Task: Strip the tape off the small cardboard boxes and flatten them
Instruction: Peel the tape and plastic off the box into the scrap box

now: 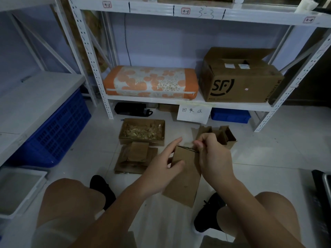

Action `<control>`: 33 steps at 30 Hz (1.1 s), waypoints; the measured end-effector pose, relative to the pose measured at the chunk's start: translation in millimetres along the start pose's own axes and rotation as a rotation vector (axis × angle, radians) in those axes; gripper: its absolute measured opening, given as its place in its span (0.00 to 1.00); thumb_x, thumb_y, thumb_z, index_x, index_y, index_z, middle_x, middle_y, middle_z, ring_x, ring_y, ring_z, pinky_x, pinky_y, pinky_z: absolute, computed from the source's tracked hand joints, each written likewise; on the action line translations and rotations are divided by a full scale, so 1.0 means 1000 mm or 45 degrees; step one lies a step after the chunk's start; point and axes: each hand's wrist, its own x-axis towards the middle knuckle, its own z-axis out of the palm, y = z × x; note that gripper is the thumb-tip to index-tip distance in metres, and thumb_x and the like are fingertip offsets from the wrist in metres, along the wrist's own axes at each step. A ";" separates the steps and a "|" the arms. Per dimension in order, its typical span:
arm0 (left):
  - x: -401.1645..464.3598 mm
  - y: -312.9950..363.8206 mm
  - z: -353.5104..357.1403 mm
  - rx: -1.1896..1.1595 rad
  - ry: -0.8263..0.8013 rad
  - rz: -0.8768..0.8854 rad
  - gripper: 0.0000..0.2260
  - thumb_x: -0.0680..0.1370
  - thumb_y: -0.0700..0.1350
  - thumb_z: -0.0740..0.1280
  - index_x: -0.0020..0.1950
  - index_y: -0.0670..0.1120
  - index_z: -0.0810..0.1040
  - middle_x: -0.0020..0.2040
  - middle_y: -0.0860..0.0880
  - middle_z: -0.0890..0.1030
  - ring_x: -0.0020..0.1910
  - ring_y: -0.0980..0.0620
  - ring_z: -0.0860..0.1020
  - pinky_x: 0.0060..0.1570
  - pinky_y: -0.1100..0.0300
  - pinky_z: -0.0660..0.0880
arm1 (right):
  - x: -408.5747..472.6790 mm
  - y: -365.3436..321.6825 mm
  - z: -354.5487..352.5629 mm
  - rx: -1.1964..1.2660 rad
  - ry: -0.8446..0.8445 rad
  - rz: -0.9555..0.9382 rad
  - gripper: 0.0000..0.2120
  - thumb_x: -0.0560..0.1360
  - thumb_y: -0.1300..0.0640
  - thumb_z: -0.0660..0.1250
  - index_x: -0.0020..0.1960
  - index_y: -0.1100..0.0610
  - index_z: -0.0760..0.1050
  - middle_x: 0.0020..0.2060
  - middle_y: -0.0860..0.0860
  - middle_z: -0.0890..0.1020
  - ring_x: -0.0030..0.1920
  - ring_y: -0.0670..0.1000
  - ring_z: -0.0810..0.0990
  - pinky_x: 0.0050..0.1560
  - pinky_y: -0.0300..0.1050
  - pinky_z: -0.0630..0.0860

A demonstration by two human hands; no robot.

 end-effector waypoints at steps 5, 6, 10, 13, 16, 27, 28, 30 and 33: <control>0.001 0.012 0.010 0.742 0.076 0.071 0.48 0.67 0.64 0.78 0.78 0.64 0.53 0.75 0.64 0.60 0.67 0.58 0.72 0.62 0.53 0.75 | 0.001 -0.004 0.011 -0.005 -0.042 -0.019 0.05 0.80 0.50 0.61 0.50 0.51 0.73 0.40 0.46 0.80 0.39 0.47 0.78 0.38 0.54 0.80; 0.000 0.010 0.011 0.799 0.138 0.098 0.46 0.66 0.64 0.78 0.76 0.62 0.55 0.72 0.62 0.61 0.64 0.55 0.74 0.58 0.52 0.76 | 0.003 -0.005 0.011 0.039 -0.083 -0.030 0.04 0.80 0.50 0.61 0.51 0.50 0.72 0.41 0.45 0.80 0.41 0.47 0.78 0.39 0.54 0.80; -0.002 -0.002 0.006 0.803 0.324 0.146 0.43 0.67 0.57 0.78 0.72 0.58 0.54 0.67 0.59 0.61 0.58 0.54 0.74 0.51 0.52 0.78 | 0.010 -0.012 0.000 0.228 -0.278 -0.083 0.10 0.78 0.45 0.66 0.58 0.44 0.75 0.45 0.39 0.81 0.47 0.42 0.81 0.46 0.42 0.80; -0.002 -0.009 0.002 0.786 0.398 0.178 0.42 0.68 0.52 0.77 0.71 0.61 0.51 0.70 0.57 0.62 0.63 0.54 0.70 0.53 0.54 0.75 | 0.014 -0.013 -0.002 0.211 -0.411 -0.189 0.11 0.76 0.51 0.73 0.57 0.43 0.79 0.45 0.42 0.84 0.45 0.41 0.81 0.47 0.38 0.78; -0.003 -0.012 0.004 0.784 0.409 0.217 0.42 0.68 0.50 0.77 0.70 0.64 0.51 0.73 0.57 0.61 0.66 0.53 0.70 0.53 0.56 0.73 | 0.011 -0.013 0.002 0.101 -0.370 -0.341 0.04 0.76 0.56 0.74 0.51 0.51 0.84 0.43 0.44 0.84 0.44 0.44 0.80 0.45 0.45 0.79; -0.007 -0.024 0.003 0.987 0.378 0.377 0.39 0.67 0.49 0.74 0.71 0.57 0.55 0.78 0.58 0.53 0.74 0.52 0.62 0.66 0.52 0.71 | 0.001 -0.018 0.011 0.066 -0.279 0.054 0.12 0.81 0.49 0.57 0.49 0.56 0.74 0.42 0.47 0.77 0.39 0.48 0.78 0.41 0.57 0.78; -0.008 -0.026 0.003 0.965 0.367 0.379 0.39 0.67 0.48 0.75 0.70 0.58 0.55 0.77 0.59 0.53 0.74 0.52 0.62 0.66 0.52 0.71 | 0.000 -0.017 0.012 0.087 -0.259 0.071 0.10 0.81 0.51 0.58 0.48 0.55 0.74 0.42 0.47 0.77 0.40 0.47 0.77 0.41 0.57 0.78; -0.010 -0.029 0.003 0.904 0.366 0.377 0.39 0.67 0.48 0.75 0.70 0.59 0.55 0.77 0.60 0.53 0.74 0.53 0.61 0.66 0.53 0.71 | -0.002 -0.016 0.014 0.130 -0.204 0.097 0.07 0.82 0.55 0.61 0.48 0.56 0.75 0.42 0.47 0.78 0.41 0.47 0.78 0.42 0.57 0.79; -0.011 -0.033 0.004 0.769 0.357 0.333 0.40 0.67 0.47 0.76 0.71 0.59 0.55 0.76 0.61 0.54 0.74 0.55 0.62 0.65 0.54 0.72 | -0.006 -0.015 0.015 0.089 -0.175 0.041 0.02 0.81 0.58 0.66 0.50 0.57 0.77 0.43 0.47 0.79 0.42 0.46 0.79 0.42 0.53 0.80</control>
